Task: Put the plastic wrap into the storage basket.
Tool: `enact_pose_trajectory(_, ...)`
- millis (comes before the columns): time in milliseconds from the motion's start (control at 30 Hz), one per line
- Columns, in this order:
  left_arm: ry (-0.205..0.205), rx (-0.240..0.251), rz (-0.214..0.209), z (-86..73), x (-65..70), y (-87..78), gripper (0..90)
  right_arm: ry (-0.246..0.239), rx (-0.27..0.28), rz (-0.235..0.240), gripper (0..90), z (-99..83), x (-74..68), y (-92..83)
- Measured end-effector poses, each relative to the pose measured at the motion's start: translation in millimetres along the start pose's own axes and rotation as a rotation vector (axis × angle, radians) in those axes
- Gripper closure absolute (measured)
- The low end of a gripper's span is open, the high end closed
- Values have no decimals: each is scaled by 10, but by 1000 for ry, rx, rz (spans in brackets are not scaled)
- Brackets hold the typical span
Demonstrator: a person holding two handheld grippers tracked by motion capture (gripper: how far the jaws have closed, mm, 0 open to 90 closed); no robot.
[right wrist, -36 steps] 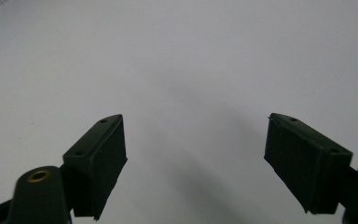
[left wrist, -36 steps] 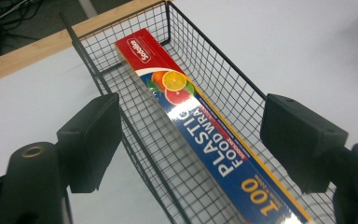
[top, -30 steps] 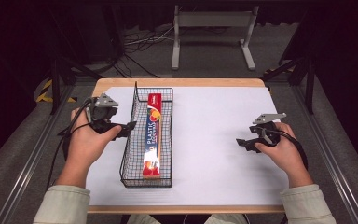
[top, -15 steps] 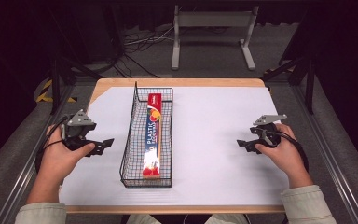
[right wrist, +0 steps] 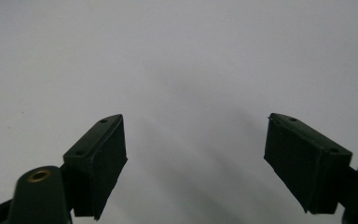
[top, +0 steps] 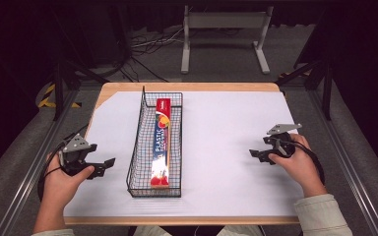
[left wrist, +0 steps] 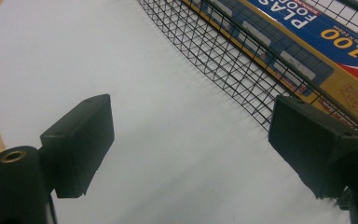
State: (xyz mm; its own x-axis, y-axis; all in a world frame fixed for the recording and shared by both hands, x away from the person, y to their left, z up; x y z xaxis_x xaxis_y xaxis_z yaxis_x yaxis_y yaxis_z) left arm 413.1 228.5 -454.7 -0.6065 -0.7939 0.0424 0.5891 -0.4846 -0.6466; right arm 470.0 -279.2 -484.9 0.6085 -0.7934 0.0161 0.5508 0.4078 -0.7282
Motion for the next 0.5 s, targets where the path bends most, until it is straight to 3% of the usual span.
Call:
enact_pose_trajectory(100,-35,32,-13,-105,2,44,154,-2,14,-11,210,-17,17,3)
enact_pose_trajectory(167,-47,7,-14,-195,-42,103,163,5,19,-9,210,-44,20,7)
enact_pose_trajectory(200,-45,-6,11,-237,-82,115,162,8,21,-7,210,-57,24,10)
enact_pose_trajectory(500,-24,-35,17,-261,-41,195,151,20,26,-23,211,-92,76,-5)
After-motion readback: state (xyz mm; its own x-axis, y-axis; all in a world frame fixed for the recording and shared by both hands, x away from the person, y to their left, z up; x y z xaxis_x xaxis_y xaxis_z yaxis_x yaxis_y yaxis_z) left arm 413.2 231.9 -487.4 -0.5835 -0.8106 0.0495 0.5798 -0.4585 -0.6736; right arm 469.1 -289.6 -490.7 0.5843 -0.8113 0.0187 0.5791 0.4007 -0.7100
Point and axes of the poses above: each handheld gripper's, and its own axes: y roughly forward along the jaws, z roughly out of its top, x roughly to its right, the point moved 10 cm from there along y, roughly forward along the jaws
